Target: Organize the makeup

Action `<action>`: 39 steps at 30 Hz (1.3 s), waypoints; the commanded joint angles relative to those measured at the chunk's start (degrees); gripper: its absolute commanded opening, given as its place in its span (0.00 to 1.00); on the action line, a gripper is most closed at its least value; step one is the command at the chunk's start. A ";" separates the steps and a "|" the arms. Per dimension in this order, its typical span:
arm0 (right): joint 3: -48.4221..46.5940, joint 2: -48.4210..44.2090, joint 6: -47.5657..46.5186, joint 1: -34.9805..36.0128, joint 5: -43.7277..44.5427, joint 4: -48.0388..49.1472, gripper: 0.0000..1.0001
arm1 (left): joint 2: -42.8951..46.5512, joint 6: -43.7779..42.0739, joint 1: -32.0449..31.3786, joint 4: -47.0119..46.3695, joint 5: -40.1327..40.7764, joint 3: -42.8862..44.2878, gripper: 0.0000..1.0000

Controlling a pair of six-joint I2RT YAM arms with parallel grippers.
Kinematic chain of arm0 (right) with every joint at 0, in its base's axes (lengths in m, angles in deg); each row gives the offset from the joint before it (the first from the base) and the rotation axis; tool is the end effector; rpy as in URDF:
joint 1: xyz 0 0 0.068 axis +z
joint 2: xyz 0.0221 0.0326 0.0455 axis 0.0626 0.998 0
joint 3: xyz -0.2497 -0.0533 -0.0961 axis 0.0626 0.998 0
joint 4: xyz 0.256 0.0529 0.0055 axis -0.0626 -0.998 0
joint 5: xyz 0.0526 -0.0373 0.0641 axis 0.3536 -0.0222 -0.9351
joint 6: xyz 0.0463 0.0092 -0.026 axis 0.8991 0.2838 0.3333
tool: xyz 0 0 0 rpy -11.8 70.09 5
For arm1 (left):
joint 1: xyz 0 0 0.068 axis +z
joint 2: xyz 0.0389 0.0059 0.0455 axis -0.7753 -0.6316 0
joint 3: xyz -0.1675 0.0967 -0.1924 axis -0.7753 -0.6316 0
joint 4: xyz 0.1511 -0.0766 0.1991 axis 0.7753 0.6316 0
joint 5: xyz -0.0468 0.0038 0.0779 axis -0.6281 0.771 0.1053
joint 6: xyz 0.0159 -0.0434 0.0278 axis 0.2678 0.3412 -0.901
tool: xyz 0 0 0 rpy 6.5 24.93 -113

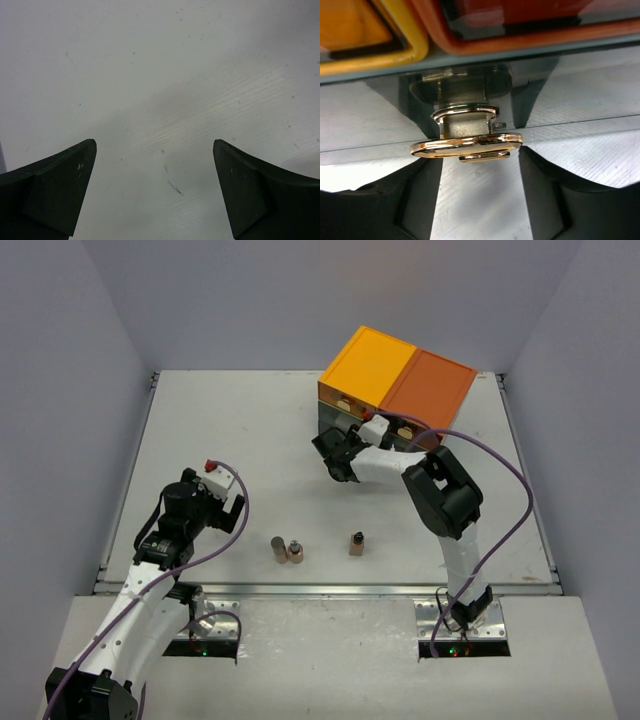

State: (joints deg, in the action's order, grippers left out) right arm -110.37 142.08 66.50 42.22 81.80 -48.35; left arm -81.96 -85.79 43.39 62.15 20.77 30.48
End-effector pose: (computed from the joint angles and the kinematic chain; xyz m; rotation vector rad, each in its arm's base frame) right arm 0.3467 0.2368 0.1345 0.8383 1.8113 -0.2550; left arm 0.1500 -0.0223 0.2142 0.6010 2.0002 0.0928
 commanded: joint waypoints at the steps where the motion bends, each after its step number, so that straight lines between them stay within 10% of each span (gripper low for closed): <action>1: -1.96 1.51 -0.37 -1.60 2.32 0.33 0.55 | 0.46 -0.17 0.50 -1.62 -0.89 1.58 1.00; 13: 2.16 -1.11 0.53 -1.80 -1.04 1.11 0.03 | 0.55 -0.11 0.50 -1.53 -0.74 1.58 1.00; 39: 8.68 -10.70 18.71 12.24 -0.87 -14.26 0.00 | 0.92 -0.11 0.50 -1.37 -0.83 1.67 1.00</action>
State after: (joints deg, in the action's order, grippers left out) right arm -102.80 135.08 80.44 51.59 79.73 -57.59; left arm -81.88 -85.79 43.39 62.19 20.72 30.48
